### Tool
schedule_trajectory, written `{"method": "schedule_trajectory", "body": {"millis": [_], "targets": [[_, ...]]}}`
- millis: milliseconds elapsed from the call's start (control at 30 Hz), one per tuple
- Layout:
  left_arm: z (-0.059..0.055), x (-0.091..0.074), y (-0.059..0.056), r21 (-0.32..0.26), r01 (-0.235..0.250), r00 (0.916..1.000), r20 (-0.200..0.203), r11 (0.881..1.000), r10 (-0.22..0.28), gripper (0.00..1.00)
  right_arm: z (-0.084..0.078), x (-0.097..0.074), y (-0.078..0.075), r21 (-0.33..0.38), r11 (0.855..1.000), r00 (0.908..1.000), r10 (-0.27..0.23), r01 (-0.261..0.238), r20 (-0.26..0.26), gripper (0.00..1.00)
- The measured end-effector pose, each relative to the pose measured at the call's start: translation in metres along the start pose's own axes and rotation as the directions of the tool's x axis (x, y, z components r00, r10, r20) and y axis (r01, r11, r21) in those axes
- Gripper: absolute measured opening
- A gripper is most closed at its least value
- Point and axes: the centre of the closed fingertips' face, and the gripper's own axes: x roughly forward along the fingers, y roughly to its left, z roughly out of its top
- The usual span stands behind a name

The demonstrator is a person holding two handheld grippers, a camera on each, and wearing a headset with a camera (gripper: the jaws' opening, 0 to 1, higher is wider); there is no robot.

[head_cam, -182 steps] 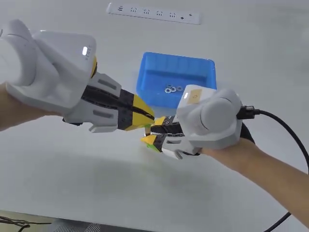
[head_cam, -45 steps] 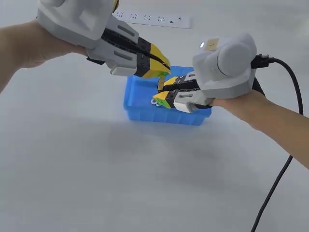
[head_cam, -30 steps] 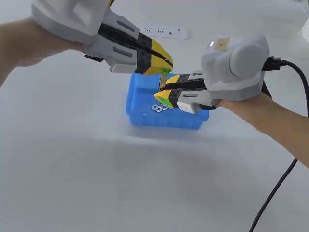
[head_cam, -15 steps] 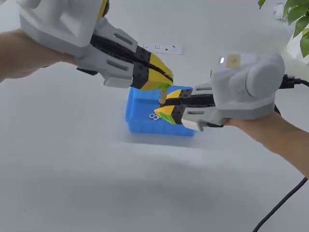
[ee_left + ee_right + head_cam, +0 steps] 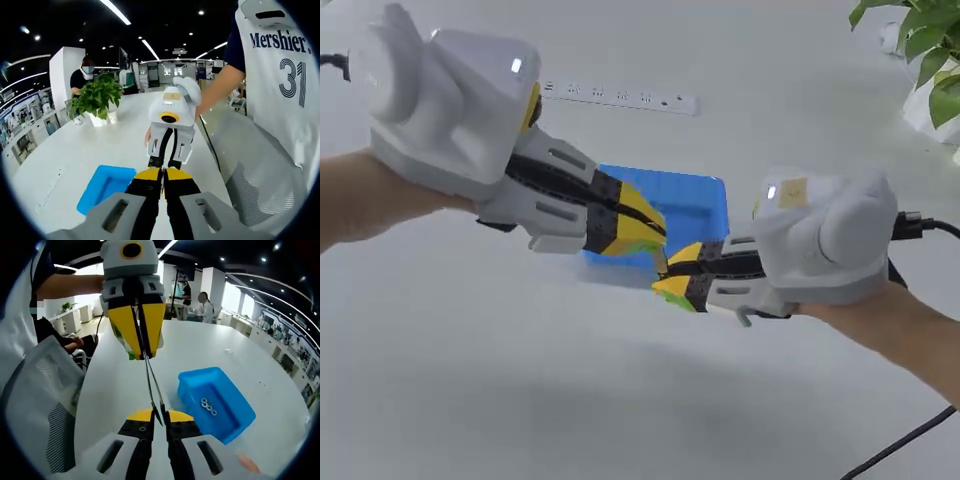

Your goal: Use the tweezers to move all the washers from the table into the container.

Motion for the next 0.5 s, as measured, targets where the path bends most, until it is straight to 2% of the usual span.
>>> {"method": "schedule_trajectory", "body": {"millis": [200, 367, 500], "targets": [[-0.029, 0.008, -0.007, -0.016, -0.008, 0.9985, -0.054, 1.0, 0.007, 0.05, -0.027, 0.006, 0.005, 0.011, 1.0, 0.9973, 0.013, -0.012, -0.073, 0.09], [-0.043, 0.014, -0.009, -0.044, -0.012, 0.9984, -0.055, 0.999, 0.009, 0.05, -0.041, 0.01, 0.008, -0.01, 0.999, 0.9911, 0.033, -0.034, -0.129, 0.09], [-0.06, 0.018, -0.008, -0.052, -0.02, 0.996, -0.089, 0.998, 0.016, 0.05, -0.052, 0.008, 0.007, -0.018, 0.999, 0.9851, 0.032, -0.036, -0.169, 0.08]]}}
